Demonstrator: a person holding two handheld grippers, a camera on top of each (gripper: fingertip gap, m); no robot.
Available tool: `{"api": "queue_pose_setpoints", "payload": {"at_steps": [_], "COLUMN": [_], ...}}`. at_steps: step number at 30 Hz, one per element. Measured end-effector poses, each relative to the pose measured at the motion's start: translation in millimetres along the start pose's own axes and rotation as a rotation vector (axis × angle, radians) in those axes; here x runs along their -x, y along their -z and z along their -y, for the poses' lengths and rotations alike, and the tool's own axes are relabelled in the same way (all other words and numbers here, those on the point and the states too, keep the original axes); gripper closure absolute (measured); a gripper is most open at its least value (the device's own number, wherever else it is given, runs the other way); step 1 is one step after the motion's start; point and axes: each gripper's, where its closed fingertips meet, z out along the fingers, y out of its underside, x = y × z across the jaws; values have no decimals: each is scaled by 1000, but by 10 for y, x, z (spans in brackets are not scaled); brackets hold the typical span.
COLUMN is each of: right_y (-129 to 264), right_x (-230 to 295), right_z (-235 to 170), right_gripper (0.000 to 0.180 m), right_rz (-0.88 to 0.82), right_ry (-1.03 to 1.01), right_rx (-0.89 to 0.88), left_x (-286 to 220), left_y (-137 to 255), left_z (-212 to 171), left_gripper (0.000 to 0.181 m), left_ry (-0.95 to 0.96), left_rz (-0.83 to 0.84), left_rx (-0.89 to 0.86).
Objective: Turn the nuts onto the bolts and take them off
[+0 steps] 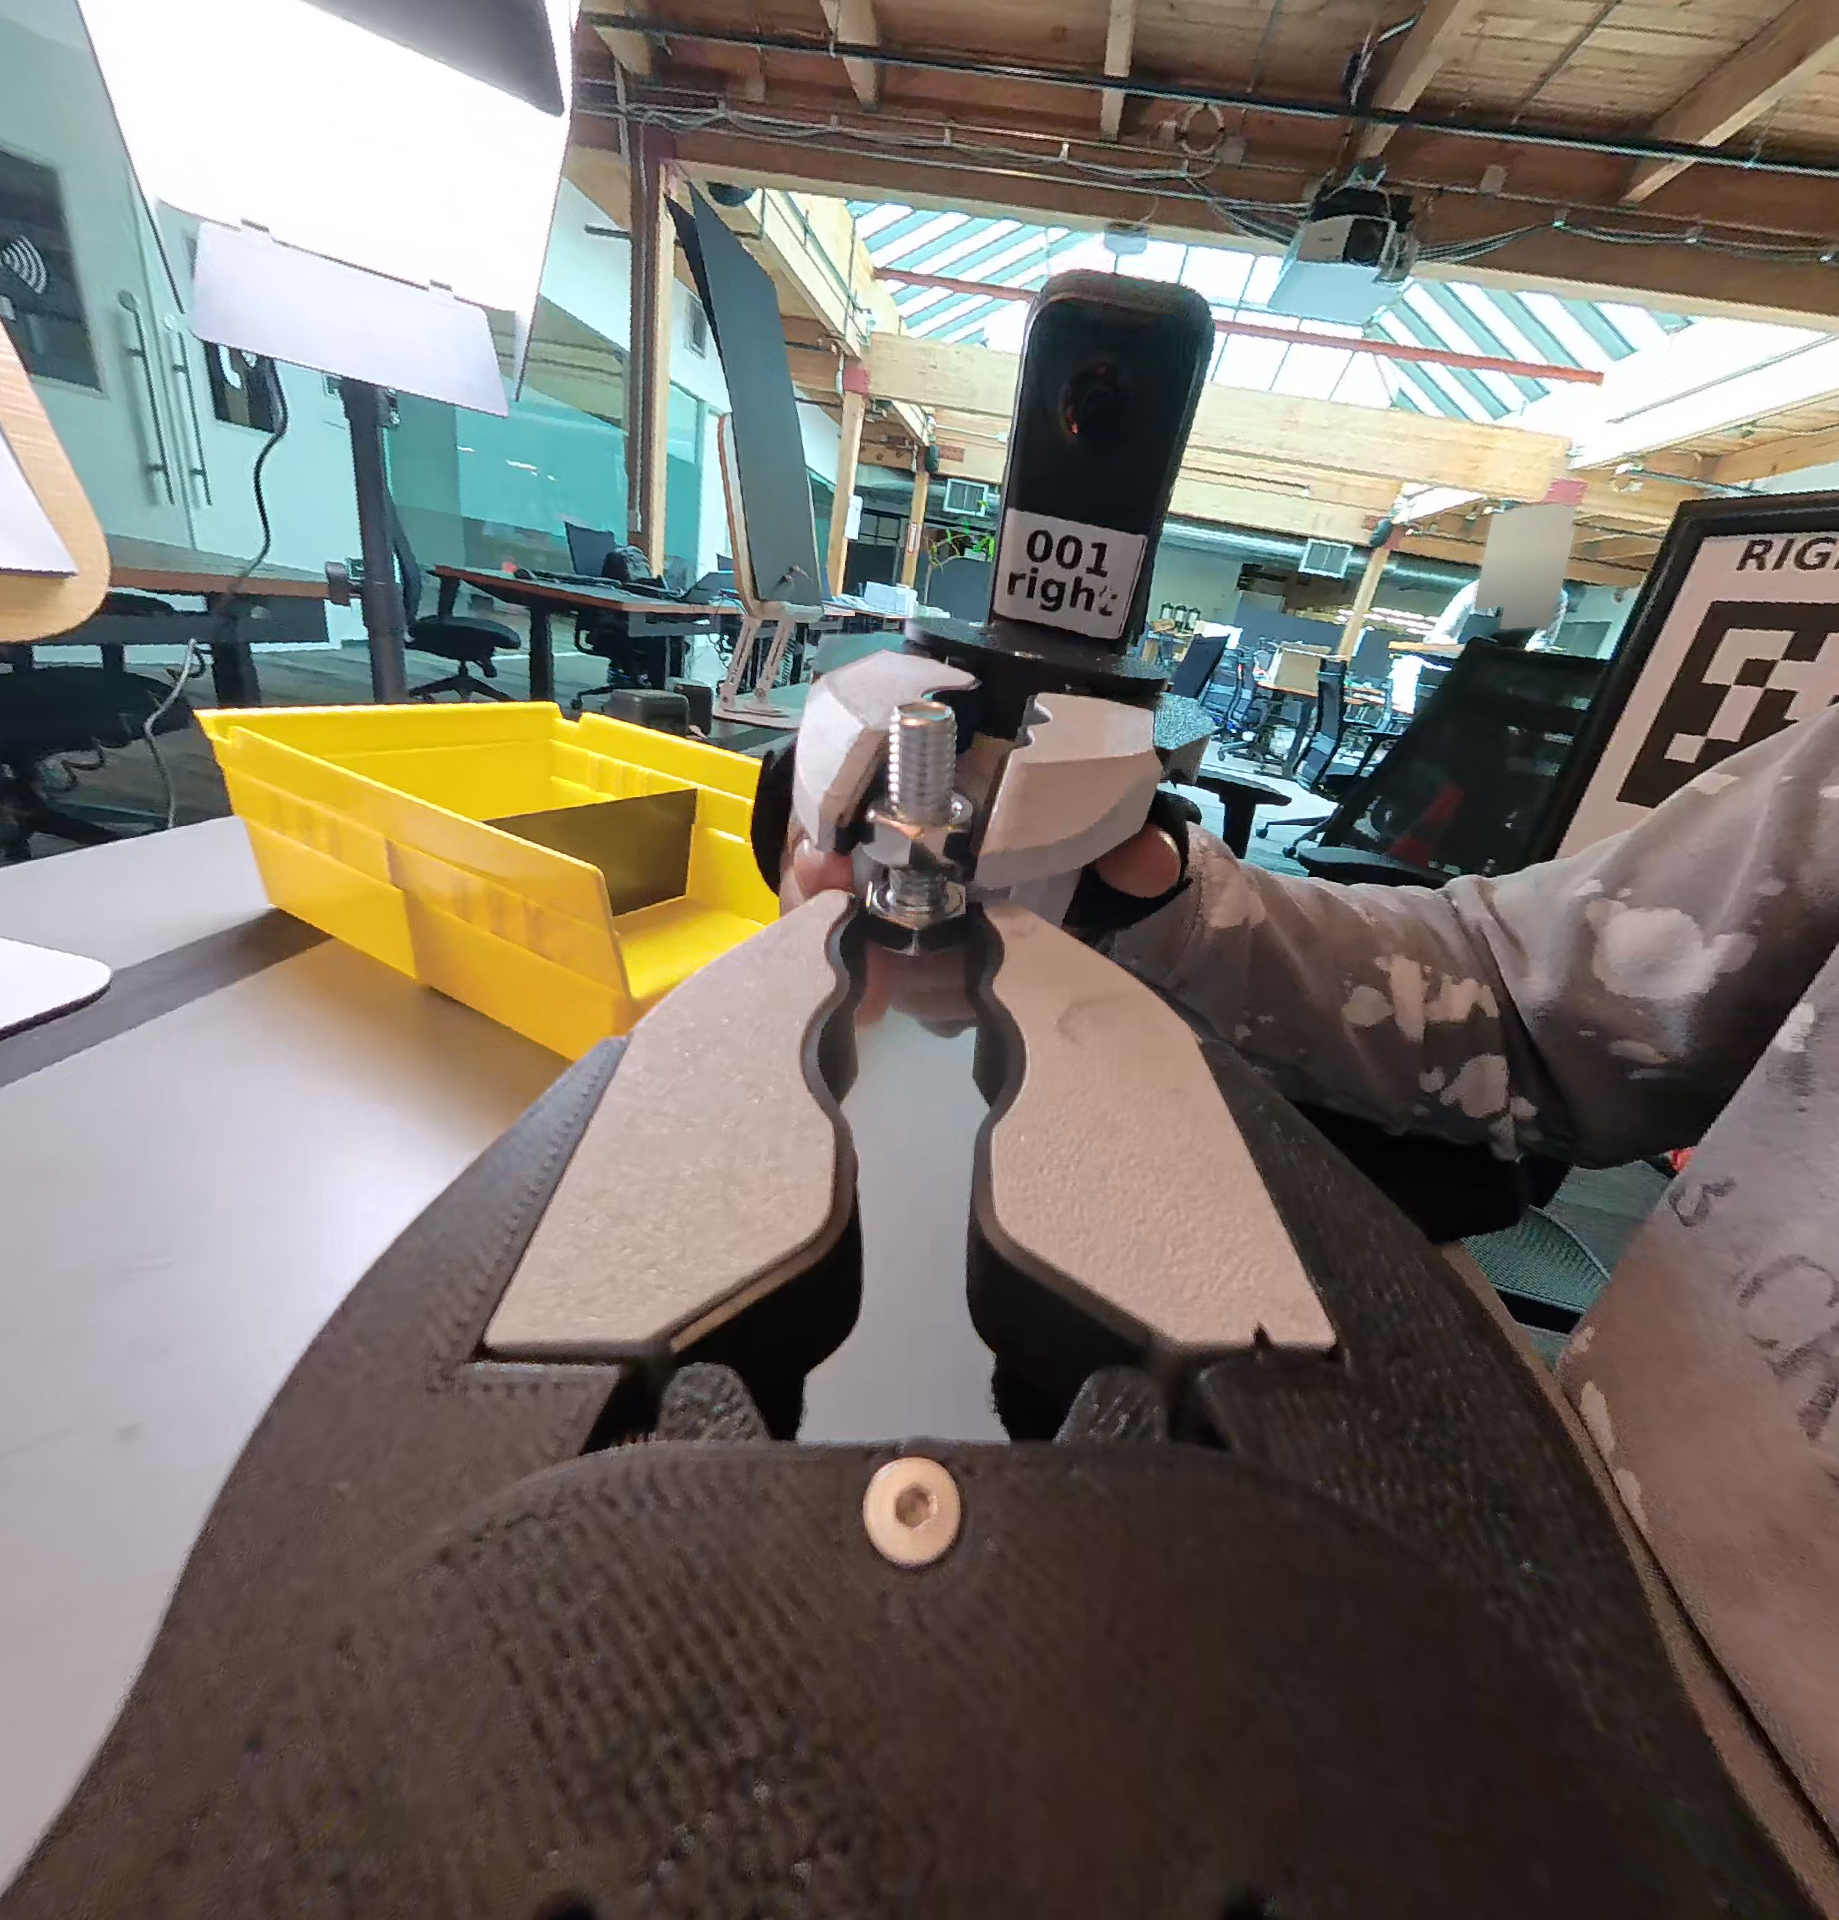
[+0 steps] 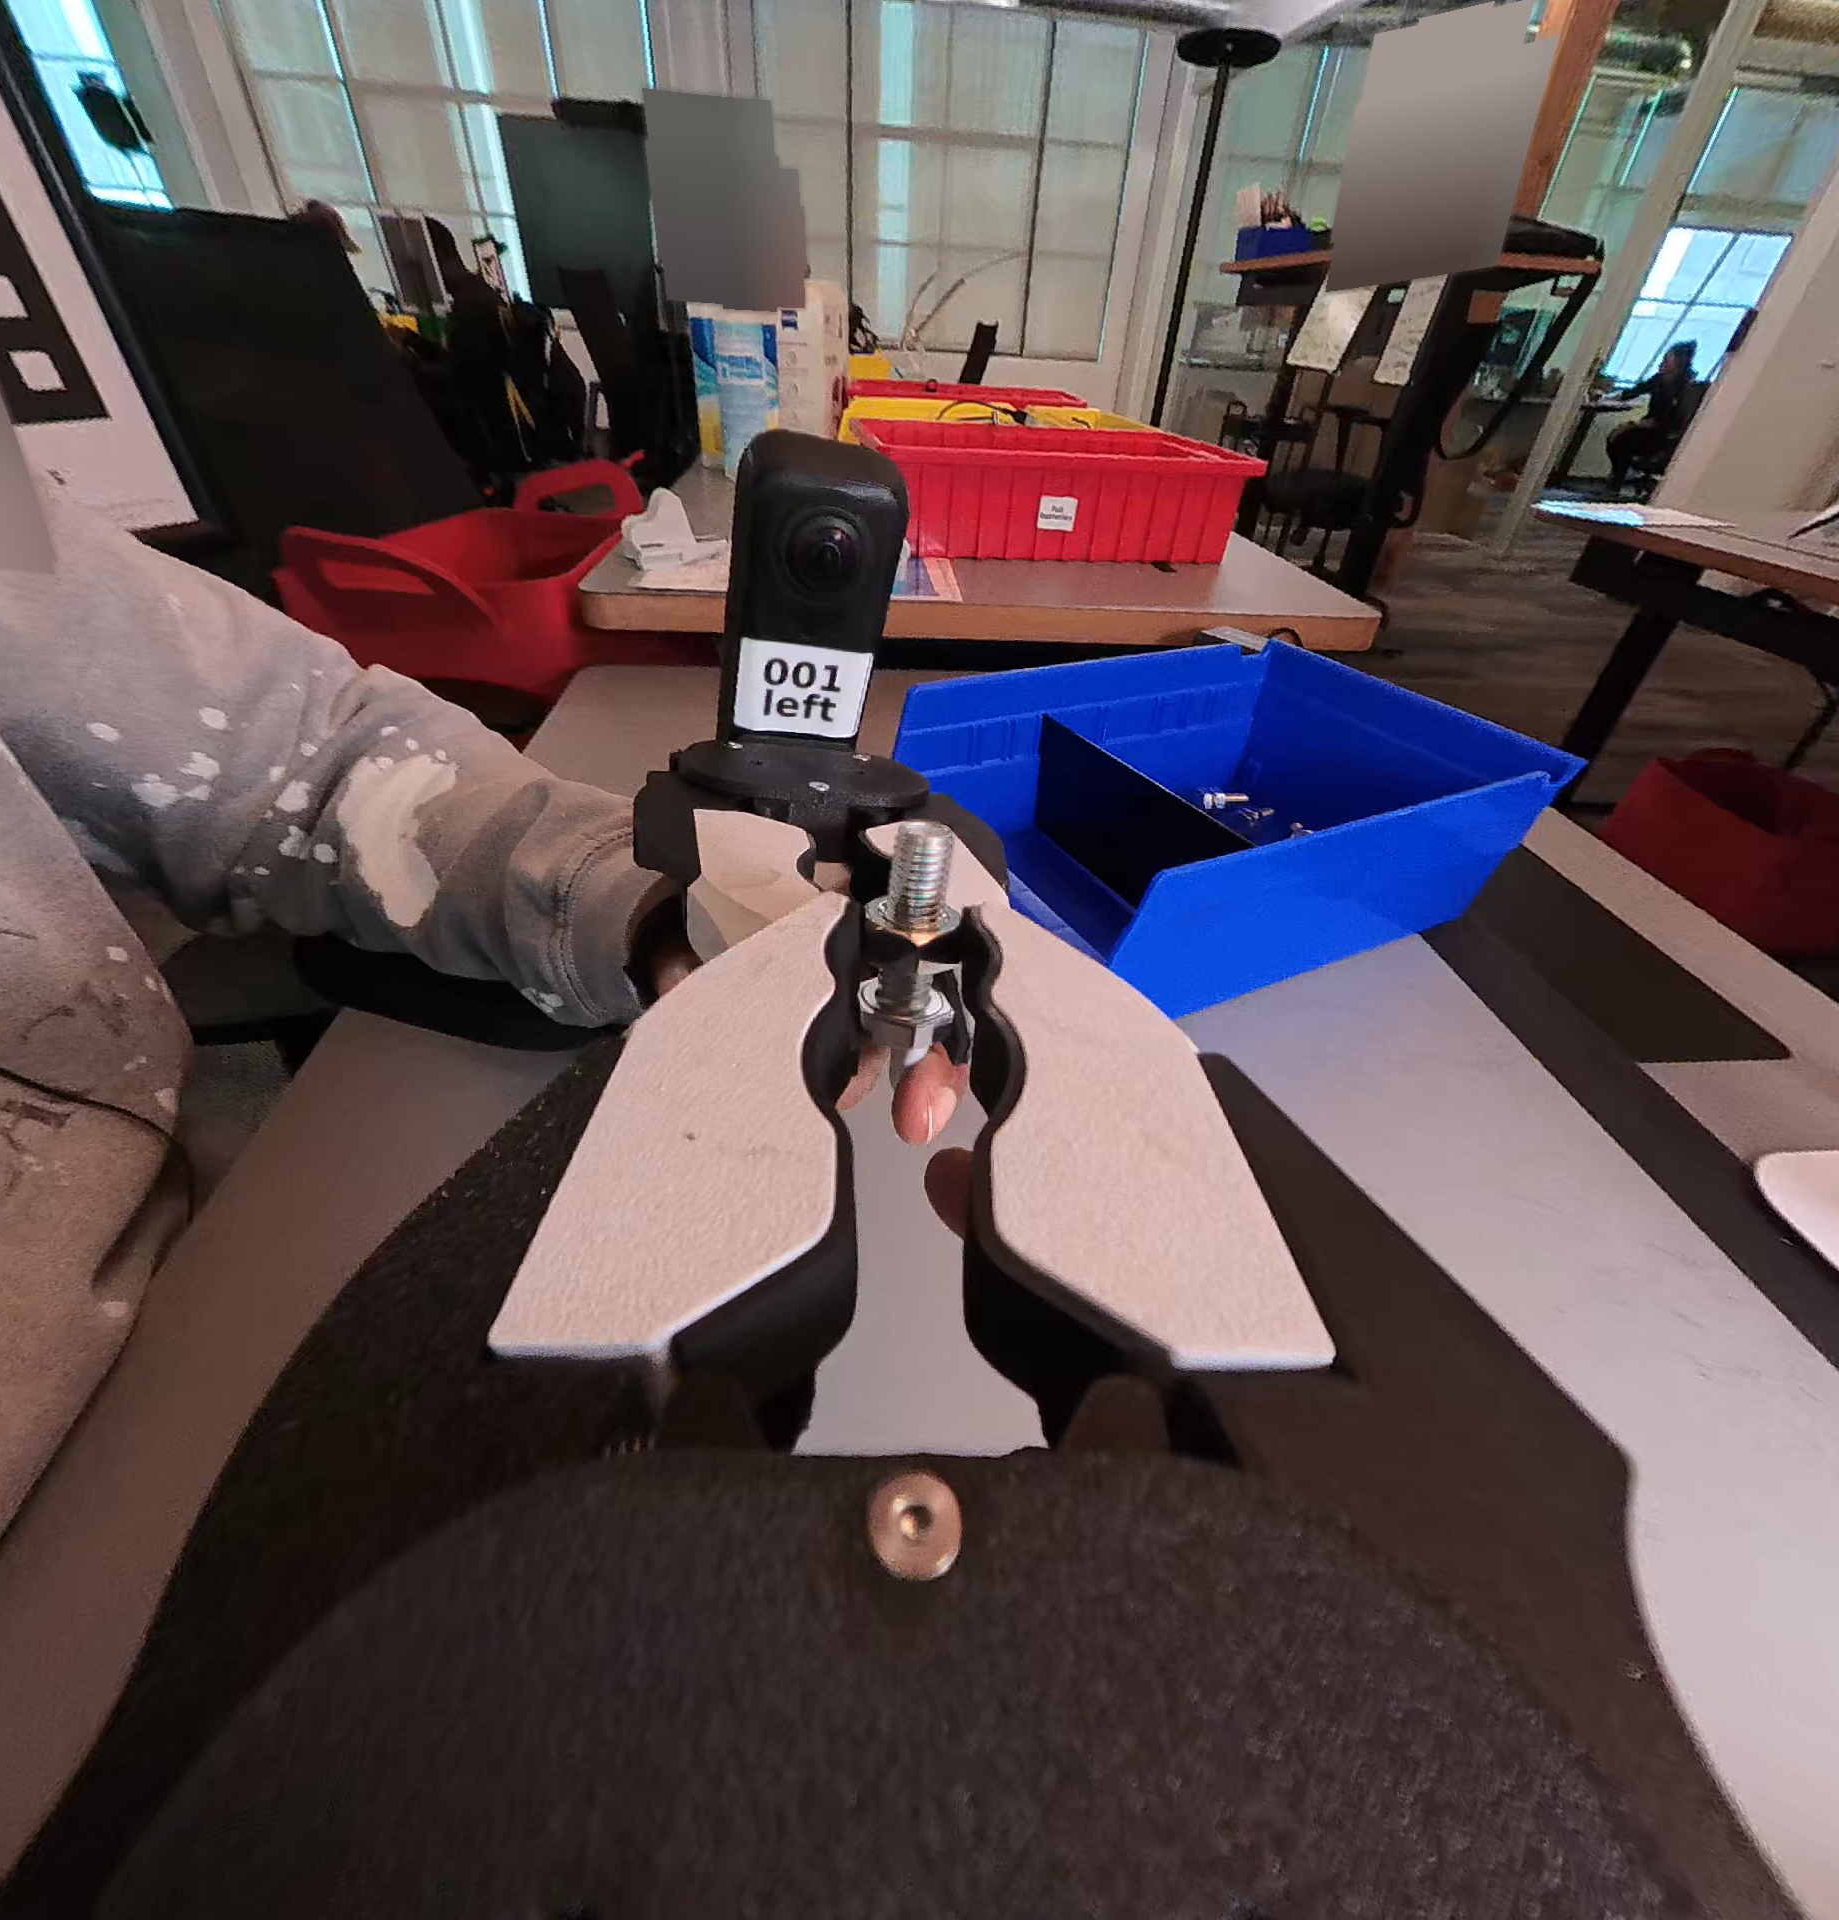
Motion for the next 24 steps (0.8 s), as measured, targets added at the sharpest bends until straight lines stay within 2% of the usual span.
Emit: {"api": "queue_pose_setpoints", "payload": {"at_steps": [5, 7, 9, 10, 13, 19, 21, 22, 24], "right_y": [48, 118, 257, 332, 360, 41, 88, 150, 297], "right_x": [25, -42, -343, -460, -370, -70, -136, -202, -403], "right_z": [15, 27, 0, -21, -13, -63, -62, -59, -52], "right_gripper": [161, 153, 172, 172, 165, 147, 153, 168, 175], "right_rz": [29, 7, -153, -213, -161, -90, -108, -121, -196], "right_ry": [-33, -52, -95, -105, -144, -112, -127, -163, -223], "right_rx": [-46, -66, -86, -95, -128, -76, -100, -122, -167], "left_x": [-23, -6, 18, 37, 98, 126, 102, 94, 87], "left_y": [6, 22, 60, 70, 78, 38, 45, 56, 75], "left_z": [7, 38, 85, 94, 84, -29, 4, 37, 67], "left_gripper": [162, 162, 163, 163, 162, 162, 162, 163, 163], "left_ry": [-50, -74, -73, -77, -76, -84, -89, -86, -97], "left_rz": [1, 19, 18, 27, 57, 81, 71, 62, 57], "left_rx": [1, -10, -34, -34, -32, 4, -11, -25, -32]}}
